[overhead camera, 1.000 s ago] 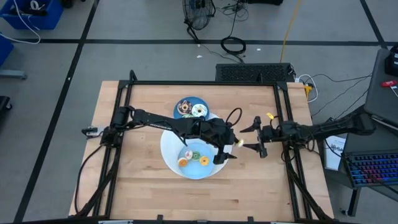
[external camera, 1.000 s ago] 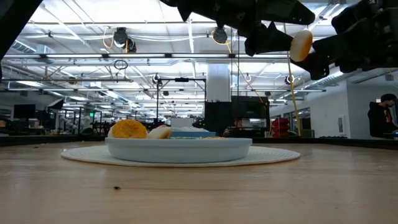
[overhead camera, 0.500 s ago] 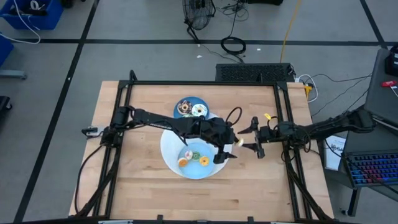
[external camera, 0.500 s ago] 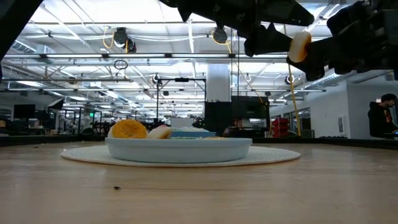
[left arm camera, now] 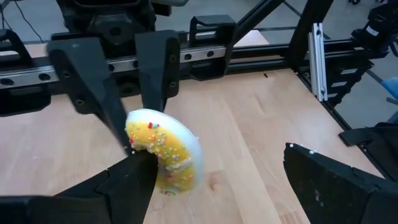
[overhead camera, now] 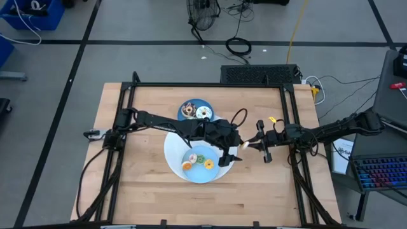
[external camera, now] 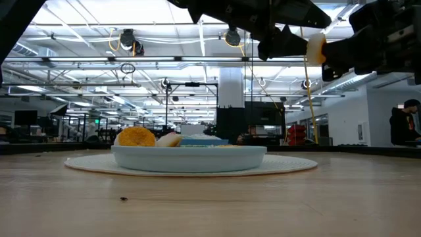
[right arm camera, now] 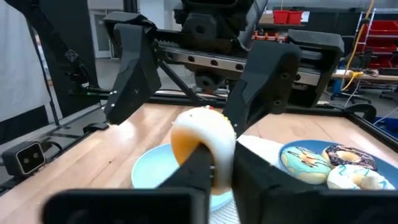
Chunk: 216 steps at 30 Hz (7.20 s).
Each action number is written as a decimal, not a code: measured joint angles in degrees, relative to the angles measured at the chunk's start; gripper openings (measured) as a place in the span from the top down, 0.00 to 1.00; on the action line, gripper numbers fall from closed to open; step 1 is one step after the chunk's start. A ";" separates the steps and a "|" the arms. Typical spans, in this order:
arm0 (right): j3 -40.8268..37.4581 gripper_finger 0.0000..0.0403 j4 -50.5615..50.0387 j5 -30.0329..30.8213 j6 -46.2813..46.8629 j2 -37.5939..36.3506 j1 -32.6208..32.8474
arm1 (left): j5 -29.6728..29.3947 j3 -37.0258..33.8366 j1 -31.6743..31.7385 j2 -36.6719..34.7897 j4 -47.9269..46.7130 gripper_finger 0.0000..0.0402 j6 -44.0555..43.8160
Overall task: Pick & Place donuts
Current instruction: Put the small yellow donut on the light blue plate
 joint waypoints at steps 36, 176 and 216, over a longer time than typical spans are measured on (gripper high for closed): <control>0.00 0.99 -0.34 -3.72 3.43 -0.33 3.74 | -23.57 -63.94 -3.11 -58.13 22.80 0.14 -8.57; 56.27 0.37 -21.49 19.49 -8.32 68.39 25.30 | -26.93 -95.41 -3.14 -115.49 14.53 0.14 -9.06; 56.50 0.99 -23.07 20.91 -10.83 62.67 25.95 | -26.93 -95.43 -3.14 -115.49 14.49 0.14 -9.03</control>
